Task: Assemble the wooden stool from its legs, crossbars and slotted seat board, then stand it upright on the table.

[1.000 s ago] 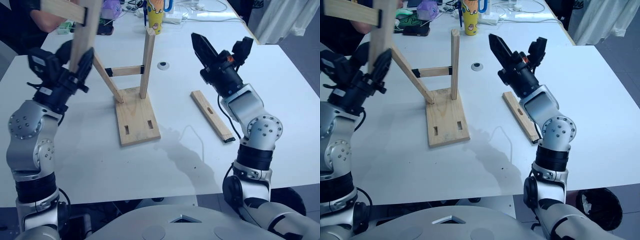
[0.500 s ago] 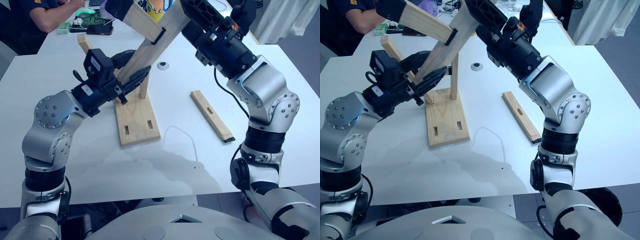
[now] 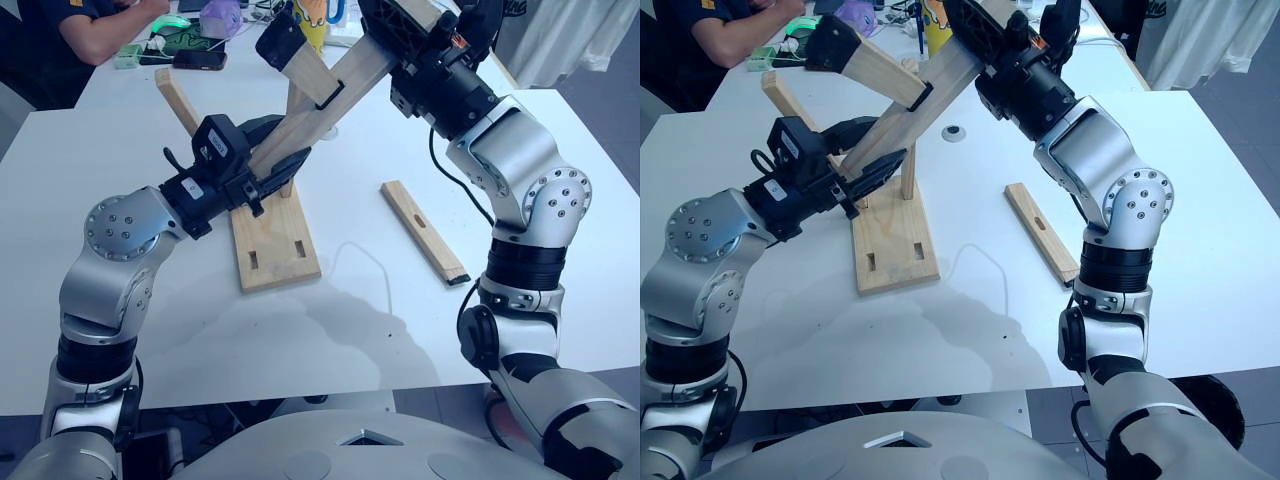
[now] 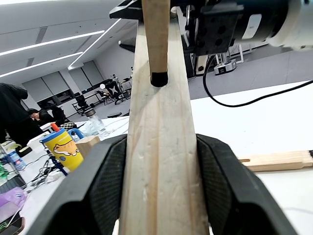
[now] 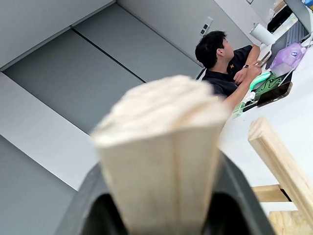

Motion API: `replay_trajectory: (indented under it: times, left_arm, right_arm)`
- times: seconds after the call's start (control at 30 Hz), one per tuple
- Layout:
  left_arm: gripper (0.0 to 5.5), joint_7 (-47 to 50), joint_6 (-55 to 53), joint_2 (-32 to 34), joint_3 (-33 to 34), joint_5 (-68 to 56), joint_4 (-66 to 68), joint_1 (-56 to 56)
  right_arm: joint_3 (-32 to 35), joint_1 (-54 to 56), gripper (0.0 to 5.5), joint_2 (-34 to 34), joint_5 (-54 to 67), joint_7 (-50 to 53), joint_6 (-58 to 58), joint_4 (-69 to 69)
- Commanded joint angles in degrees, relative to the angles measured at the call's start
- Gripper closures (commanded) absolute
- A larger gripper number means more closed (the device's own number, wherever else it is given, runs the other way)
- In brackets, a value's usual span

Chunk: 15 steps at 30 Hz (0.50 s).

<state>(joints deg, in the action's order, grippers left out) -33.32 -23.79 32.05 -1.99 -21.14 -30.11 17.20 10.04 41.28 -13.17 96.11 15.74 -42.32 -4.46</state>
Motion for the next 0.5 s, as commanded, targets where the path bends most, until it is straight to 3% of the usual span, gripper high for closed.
replay_trajectory:
  times: [0.03, 0.37, 0.4, 0.5]
  left_arm:
    - [3.43, -0.45, 1.72, 0.32, -0.70, 2.49, 1.68, -1.00]
    - [3.43, 1.74, 1.13, -1.83, -0.55, 2.58, 3.48, -2.25]
    - [3.06, 2.30, 0.84, -2.37, -0.17, 2.40, 3.78, -2.49]
    - [2.65, 3.57, 1.30, -3.47, 0.32, 3.15, 4.78, -3.28]
  right_arm:
    - [0.65, 1.33, 4.44, 0.78, 1.22, 1.52, -0.41, -0.02]
    - [0.74, 1.89, 4.44, 0.17, -1.12, 0.77, -2.01, 1.06]
    - [0.67, 2.03, 4.44, -0.24, -2.17, 0.05, -2.27, 1.58]
    - [0.43, 2.10, 4.47, -1.50, -7.18, -2.88, -2.48, 2.79]
